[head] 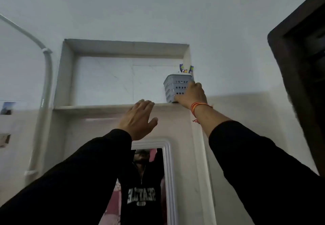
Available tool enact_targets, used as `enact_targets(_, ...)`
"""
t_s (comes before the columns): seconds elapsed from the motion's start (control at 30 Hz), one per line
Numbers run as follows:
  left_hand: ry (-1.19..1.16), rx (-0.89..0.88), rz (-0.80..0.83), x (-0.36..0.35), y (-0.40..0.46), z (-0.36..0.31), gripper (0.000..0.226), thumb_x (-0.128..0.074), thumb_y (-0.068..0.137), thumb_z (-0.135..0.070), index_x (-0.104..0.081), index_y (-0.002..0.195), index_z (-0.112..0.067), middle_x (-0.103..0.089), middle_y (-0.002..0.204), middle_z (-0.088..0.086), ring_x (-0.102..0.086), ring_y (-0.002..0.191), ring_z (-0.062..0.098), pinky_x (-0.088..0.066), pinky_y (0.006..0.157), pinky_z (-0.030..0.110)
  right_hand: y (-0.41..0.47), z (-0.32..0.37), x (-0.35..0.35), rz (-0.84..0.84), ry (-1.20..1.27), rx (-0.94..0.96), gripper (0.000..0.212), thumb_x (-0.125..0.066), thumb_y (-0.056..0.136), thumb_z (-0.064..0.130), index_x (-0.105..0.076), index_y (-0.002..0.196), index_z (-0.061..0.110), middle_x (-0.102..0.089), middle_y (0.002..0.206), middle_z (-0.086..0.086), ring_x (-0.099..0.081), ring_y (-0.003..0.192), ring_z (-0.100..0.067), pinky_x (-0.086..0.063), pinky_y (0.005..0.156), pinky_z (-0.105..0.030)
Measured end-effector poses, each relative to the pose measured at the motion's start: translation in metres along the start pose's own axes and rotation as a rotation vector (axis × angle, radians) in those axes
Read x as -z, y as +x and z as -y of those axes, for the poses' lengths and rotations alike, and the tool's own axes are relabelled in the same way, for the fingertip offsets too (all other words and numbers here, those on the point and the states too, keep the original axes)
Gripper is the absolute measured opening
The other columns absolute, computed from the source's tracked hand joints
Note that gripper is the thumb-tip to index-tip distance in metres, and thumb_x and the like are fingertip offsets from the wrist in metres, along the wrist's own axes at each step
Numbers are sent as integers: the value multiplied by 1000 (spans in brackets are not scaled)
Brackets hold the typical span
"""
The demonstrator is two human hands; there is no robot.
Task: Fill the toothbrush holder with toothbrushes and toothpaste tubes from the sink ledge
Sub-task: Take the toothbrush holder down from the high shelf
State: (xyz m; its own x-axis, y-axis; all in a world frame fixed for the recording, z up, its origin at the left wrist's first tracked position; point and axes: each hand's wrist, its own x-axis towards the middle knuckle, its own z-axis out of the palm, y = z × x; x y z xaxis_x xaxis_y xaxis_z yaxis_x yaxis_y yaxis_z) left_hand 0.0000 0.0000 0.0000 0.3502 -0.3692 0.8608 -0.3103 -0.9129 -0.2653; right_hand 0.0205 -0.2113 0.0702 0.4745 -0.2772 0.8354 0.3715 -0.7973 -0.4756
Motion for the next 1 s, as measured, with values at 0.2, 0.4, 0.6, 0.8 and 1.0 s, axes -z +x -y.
enact_targets(0.2,34,41,110,-52,25,15,76,-35,100,-54,-13,161,-15,-7,170,1,-5,158,18,-16,126,40,43,-10,-45,42,80,-128,112,-81,70,53,-20,154,13,-41,139,-18,-53,124,-35,-49,104,-45)
enact_targets(0.4,81,2,95,-75,20,30,76,-34,100,-55,-7,162,-19,7,169,-6,7,157,12,-13,127,43,60,-17,-65,-45,124,-167,121,-88,56,56,-26,149,9,-46,137,-17,-55,121,-33,-52,101,-44)
enact_targets(0.6,12,5,97,-68,22,32,75,-35,100,-56,-12,162,-20,-1,170,-5,1,157,12,-15,127,45,46,-1,-43,-84,175,-239,120,-89,44,58,-35,139,8,-42,131,-12,-55,117,-33,-55,90,-41)
enact_targets(0.8,-122,4,87,-41,10,29,72,-42,100,-52,-24,159,-15,-20,168,2,-15,156,18,-20,125,41,4,25,3,-13,227,-224,109,-88,52,45,-30,138,10,-32,114,-9,-48,101,-26,-49,76,-38)
enact_targets(1.0,-269,47,46,-21,-41,20,64,-48,98,-48,-39,151,-14,-41,157,5,-41,143,24,-36,116,41,-75,20,18,39,368,-235,105,-90,40,38,-34,125,10,-53,123,-8,-61,100,-21,-61,75,-32)
